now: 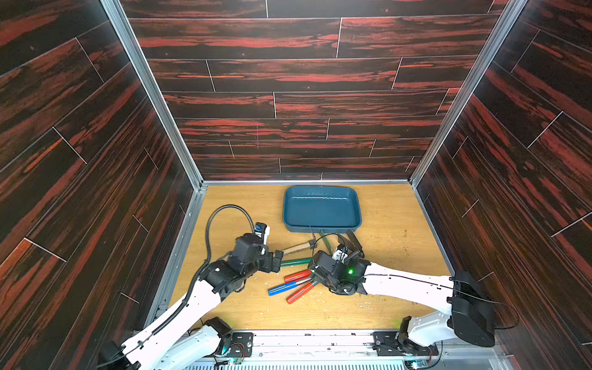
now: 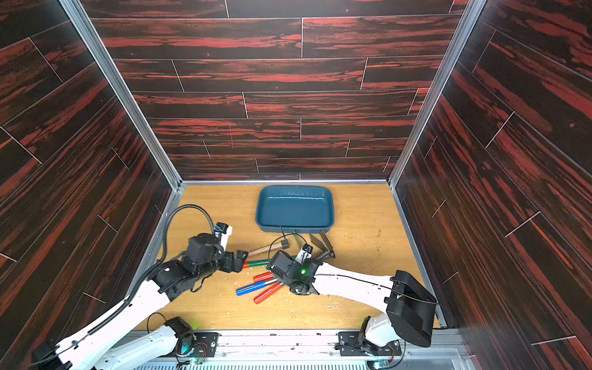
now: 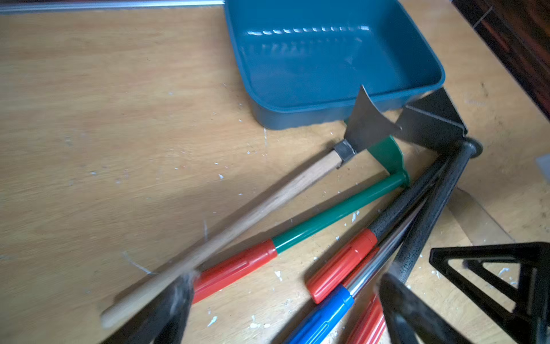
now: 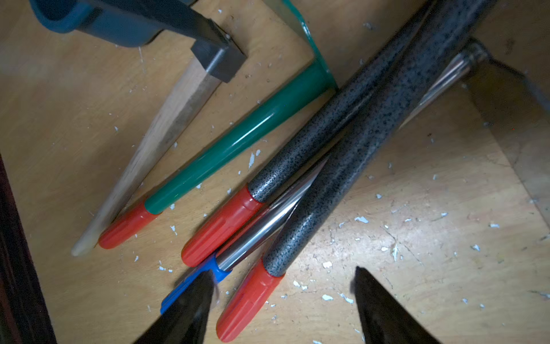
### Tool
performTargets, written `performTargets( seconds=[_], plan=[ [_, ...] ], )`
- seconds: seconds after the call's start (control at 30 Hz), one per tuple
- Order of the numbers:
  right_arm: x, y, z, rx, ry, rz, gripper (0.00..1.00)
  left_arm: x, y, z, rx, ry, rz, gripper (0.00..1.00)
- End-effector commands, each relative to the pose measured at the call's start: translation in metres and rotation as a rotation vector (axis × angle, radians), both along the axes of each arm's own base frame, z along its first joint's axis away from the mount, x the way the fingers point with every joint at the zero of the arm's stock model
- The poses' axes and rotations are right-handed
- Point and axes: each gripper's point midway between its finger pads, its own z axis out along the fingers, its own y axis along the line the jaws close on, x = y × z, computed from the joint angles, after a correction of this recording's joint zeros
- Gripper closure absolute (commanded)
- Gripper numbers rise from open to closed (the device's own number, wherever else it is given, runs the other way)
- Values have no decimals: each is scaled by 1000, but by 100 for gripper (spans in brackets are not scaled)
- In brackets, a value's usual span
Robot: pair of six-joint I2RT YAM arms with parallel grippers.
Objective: Put the small hoe into the storage box
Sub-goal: Pick up the hoe from the center of the board.
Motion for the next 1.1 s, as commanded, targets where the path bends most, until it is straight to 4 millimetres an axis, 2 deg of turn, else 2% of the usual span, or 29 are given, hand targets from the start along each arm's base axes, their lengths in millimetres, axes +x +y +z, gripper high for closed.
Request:
performTargets(
  seconds=[0.0,0.27,0.4,0.7,1.07],
  plan=[
    [-1,-1,0,40,14,-29,23,6,-7,1,8,-32,6,0],
    [6,-9,-10,45,30,-32,25,6,-19,-4,-4,-65,-6,0],
    [7,-9,-18,75,52,-45,32,6,-20,-8,9,-47,-9,0],
    [11,-6,-31,74,80,-73,48,-1,-12,-9,33,-41,0,0],
    [11,-10,-49,82,120,-96,52,-4,-9,-13,38,-28,6,0]
  ],
)
